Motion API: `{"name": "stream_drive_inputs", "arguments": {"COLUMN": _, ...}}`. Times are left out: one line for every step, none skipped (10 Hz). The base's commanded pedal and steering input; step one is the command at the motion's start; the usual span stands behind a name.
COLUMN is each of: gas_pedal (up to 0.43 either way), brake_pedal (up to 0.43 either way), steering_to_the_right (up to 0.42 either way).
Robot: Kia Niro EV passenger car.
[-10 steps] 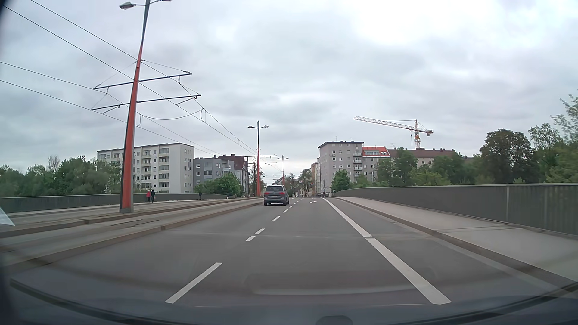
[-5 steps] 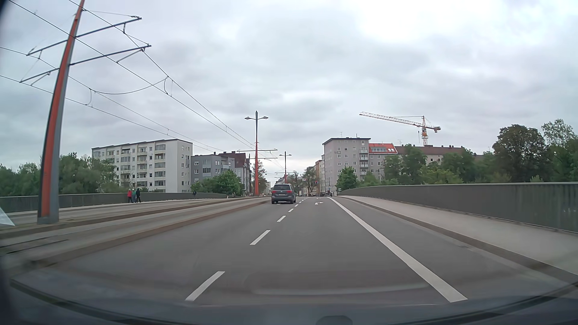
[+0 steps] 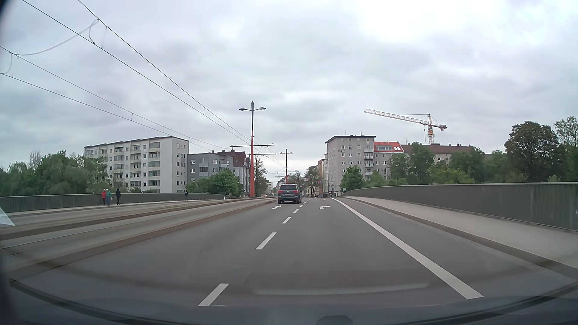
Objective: Follow the waypoints while adhering to traffic rules and regulations
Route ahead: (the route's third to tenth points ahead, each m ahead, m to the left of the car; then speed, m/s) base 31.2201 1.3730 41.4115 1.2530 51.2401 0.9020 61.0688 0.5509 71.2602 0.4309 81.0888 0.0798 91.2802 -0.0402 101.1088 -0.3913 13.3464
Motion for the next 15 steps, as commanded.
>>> {"name": "stream_drive_inputs", "arguments": {"gas_pedal": 0.15, "brake_pedal": 0.0, "steering_to_the_right": -0.003}}
{"name": "stream_drive_inputs", "arguments": {"gas_pedal": 0.138, "brake_pedal": 0.0, "steering_to_the_right": -0.003}}
{"name": "stream_drive_inputs", "arguments": {"gas_pedal": 0.138, "brake_pedal": 0.0, "steering_to_the_right": -0.003}}
{"name": "stream_drive_inputs", "arguments": {"gas_pedal": 0.138, "brake_pedal": 0.0, "steering_to_the_right": -0.003}}
{"name": "stream_drive_inputs", "arguments": {"gas_pedal": 0.138, "brake_pedal": 0.0, "steering_to_the_right": -0.003}}
{"name": "stream_drive_inputs", "arguments": {"gas_pedal": 0.138, "brake_pedal": 0.0, "steering_to_the_right": -0.003}}
{"name": "stream_drive_inputs", "arguments": {"gas_pedal": 0.138, "brake_pedal": 0.0, "steering_to_the_right": -0.003}}
{"name": "stream_drive_inputs", "arguments": {"gas_pedal": 0.138, "brake_pedal": 0.0, "steering_to_the_right": -0.003}}
{"name": "stream_drive_inputs", "arguments": {"gas_pedal": 0.138, "brake_pedal": 0.0, "steering_to_the_right": -0.003}}
{"name": "stream_drive_inputs", "arguments": {"gas_pedal": 0.138, "brake_pedal": 0.0, "steering_to_the_right": -0.003}}
{"name": "stream_drive_inputs", "arguments": {"gas_pedal": 0.138, "brake_pedal": 0.0, "steering_to_the_right": -0.003}}
{"name": "stream_drive_inputs", "arguments": {"gas_pedal": 0.138, "brake_pedal": 0.0, "steering_to_the_right": -0.003}}
{"name": "stream_drive_inputs", "arguments": {"gas_pedal": 0.138, "brake_pedal": 0.0, "steering_to_the_right": -0.003}}
{"name": "stream_drive_inputs", "arguments": {"gas_pedal": 0.138, "brake_pedal": 0.0, "steering_to_the_right": -0.003}}
{"name": "stream_drive_inputs", "arguments": {"gas_pedal": 0.138, "brake_pedal": 0.0, "steering_to_the_right": -0.003}}
